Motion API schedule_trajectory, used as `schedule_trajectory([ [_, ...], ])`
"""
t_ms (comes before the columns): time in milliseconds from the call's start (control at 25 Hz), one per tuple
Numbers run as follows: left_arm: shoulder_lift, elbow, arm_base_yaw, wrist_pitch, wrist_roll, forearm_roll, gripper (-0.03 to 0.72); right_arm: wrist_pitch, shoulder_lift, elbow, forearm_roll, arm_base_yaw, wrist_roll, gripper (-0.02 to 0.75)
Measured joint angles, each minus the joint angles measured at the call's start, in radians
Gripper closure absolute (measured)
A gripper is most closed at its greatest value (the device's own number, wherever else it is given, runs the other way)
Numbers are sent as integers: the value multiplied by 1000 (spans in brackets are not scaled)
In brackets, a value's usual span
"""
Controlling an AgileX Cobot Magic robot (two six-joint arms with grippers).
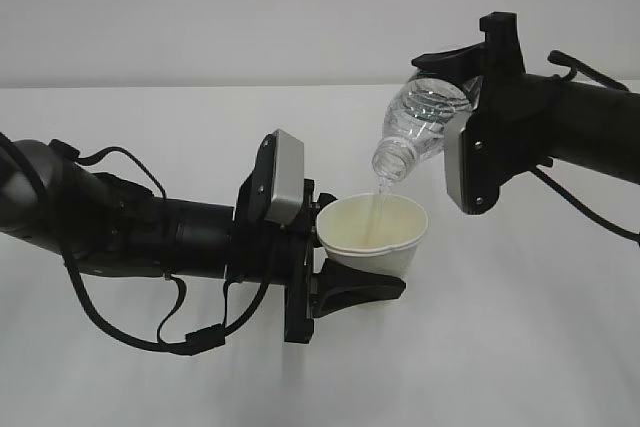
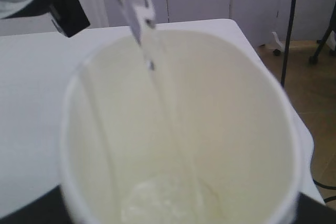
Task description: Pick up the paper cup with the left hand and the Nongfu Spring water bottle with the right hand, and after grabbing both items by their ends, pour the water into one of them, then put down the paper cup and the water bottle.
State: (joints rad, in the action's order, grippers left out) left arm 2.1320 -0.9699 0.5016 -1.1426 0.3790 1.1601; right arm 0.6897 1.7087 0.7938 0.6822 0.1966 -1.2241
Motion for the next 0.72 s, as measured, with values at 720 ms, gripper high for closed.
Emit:
schedule_trajectory([
  [720, -2, 0, 0, 0, 0, 0, 288, 8, 0, 0, -7, 0, 0, 288],
])
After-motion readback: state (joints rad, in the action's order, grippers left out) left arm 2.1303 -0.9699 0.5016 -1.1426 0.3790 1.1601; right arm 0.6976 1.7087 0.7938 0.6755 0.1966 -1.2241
